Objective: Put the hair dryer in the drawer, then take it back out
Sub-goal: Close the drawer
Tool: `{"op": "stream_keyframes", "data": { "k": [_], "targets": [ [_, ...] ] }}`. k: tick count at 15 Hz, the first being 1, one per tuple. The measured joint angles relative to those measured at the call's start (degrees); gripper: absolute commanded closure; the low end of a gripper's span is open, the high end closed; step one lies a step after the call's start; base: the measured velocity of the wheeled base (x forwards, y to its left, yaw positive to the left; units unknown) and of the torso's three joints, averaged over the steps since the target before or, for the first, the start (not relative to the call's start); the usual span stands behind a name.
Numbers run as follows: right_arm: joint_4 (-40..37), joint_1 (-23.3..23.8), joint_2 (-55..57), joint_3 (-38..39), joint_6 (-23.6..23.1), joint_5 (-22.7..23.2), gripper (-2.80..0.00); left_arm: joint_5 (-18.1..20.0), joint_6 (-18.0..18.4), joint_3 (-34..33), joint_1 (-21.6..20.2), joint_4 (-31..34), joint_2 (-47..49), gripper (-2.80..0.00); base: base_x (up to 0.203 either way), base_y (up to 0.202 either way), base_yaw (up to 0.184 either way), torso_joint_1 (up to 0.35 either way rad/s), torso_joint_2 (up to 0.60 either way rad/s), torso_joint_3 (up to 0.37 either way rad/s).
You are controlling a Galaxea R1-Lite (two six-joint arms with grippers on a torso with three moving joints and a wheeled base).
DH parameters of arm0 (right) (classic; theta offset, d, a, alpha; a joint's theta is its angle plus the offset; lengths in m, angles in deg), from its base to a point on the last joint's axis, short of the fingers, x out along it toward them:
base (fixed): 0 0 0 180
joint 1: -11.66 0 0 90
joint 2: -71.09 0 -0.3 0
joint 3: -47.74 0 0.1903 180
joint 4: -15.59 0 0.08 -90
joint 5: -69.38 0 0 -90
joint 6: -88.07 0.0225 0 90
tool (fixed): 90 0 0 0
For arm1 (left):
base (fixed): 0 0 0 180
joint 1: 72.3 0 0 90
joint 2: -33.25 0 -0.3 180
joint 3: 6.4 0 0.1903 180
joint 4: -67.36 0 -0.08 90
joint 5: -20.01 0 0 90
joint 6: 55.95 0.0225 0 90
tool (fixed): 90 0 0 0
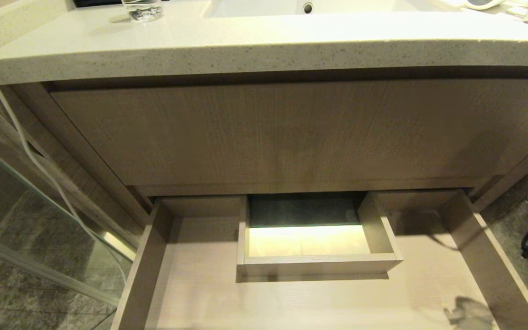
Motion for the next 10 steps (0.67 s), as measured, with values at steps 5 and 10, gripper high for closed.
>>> {"op": "stream_keyframes", "data": {
  "k": [5,10],
  "targets": [
    [18.2,5.1,9.3,5.5,-11.9,-0.4,0.0,0.0,0.0,0.0,0.0,0.0,0.0,0.0,0.0,0.0,0.0,0.0,0.0,0.0],
    [19.1,5.5,10.9,7.0,-12.4,-0.9,0.0,0.0,0.0,0.0,0.0,0.0,0.0,0.0,0.0,0.0,0.0,0.0,0.0,0.0]
  ]
}}
